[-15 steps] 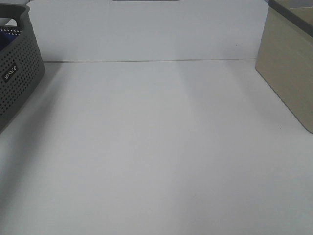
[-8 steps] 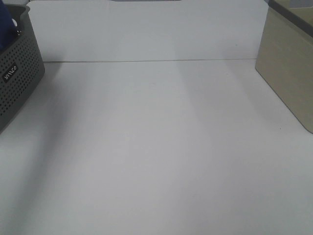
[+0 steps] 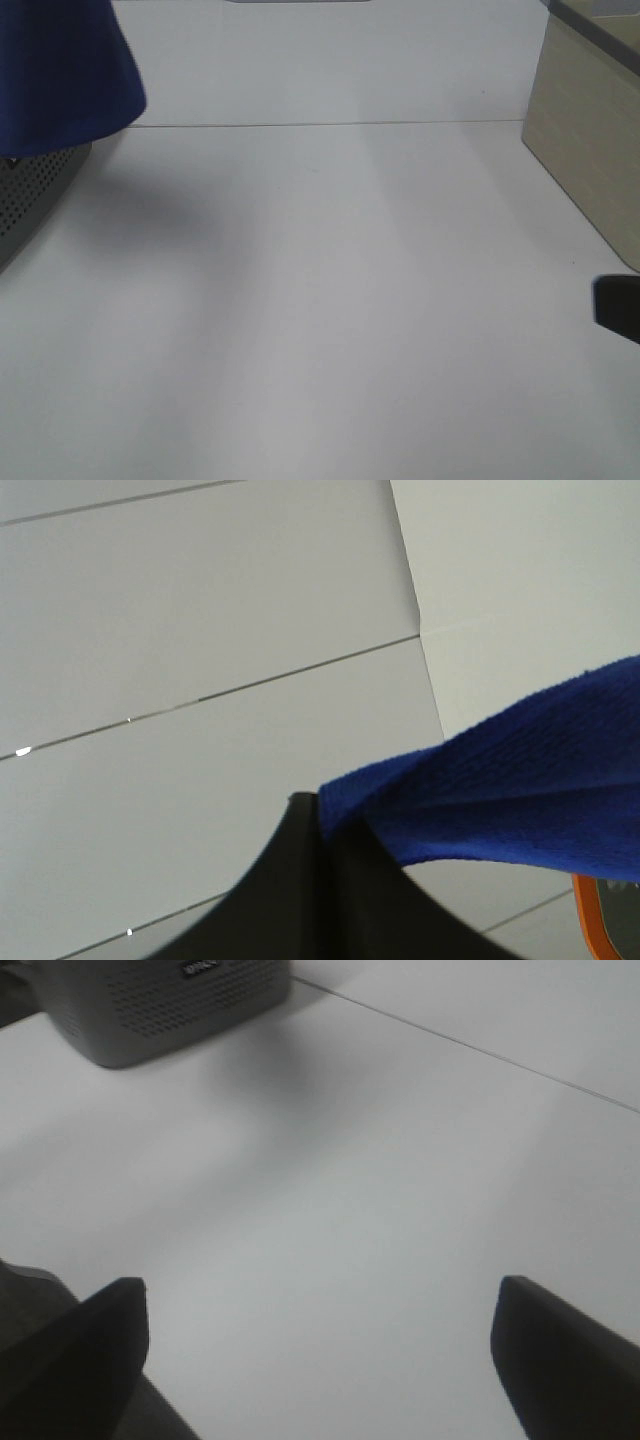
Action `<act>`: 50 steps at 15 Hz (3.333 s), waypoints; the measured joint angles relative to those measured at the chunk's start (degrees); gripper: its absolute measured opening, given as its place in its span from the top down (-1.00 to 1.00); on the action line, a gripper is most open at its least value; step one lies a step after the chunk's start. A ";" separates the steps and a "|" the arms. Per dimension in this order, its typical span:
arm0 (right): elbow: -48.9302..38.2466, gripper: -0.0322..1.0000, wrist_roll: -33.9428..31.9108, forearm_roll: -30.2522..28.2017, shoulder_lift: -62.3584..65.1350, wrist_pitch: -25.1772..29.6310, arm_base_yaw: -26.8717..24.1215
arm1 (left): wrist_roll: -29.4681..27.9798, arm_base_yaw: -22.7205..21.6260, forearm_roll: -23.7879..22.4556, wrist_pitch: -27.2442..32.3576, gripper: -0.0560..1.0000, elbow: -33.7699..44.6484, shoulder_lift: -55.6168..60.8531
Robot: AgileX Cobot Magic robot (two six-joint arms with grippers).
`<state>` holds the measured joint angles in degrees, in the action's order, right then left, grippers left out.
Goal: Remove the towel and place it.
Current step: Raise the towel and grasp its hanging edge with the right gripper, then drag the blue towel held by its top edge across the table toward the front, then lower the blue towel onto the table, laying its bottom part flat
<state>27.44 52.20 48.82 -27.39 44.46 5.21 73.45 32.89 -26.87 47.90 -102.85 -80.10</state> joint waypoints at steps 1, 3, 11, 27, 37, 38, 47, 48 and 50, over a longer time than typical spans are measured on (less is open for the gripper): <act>0.00 -0.80 8.77 8.02 -6.42 -1.15 0.00 | 0.00 1.60 0.00 -0.46 0.89 0.00 0.00; 0.00 -0.80 29.56 24.69 -17.88 -1.66 0.00 | 0.06 4.53 -0.11 -1.15 0.89 0.00 0.00; 17.30 -0.80 66.41 49.62 -59.82 21.83 1.55 | 0.17 14.67 3.38 -1.09 0.89 0.00 0.00; 39.99 -0.53 55.75 38.96 -81.07 24.64 19.25 | -1.95 15.36 4.70 -1.09 0.89 0.00 0.00; 39.99 0.83 52.65 42.28 -79.76 24.64 19.25 | -2.75 15.36 4.70 -1.09 0.89 0.00 0.00; 39.99 0.91 52.08 42.57 -79.76 24.64 19.25 | -2.81 15.36 4.70 -1.09 0.89 0.00 0.00; 45.26 0.91 21.03 28.25 -73.51 12.03 19.25 | -21.20 15.24 5.79 -1.72 0.89 0.00 -1.55; 46.41 0.91 17.25 24.47 -72.82 11.17 19.25 | -25.15 14.67 5.39 -2.98 0.89 0.00 -2.41; 51.17 0.91 2.29 7.10 -69.73 9.57 19.25 | -29.97 13.18 4.13 -6.99 0.89 0.00 -4.58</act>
<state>78.61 54.49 55.92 -97.12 54.03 24.47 43.49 46.07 -22.75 40.91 -102.85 -84.68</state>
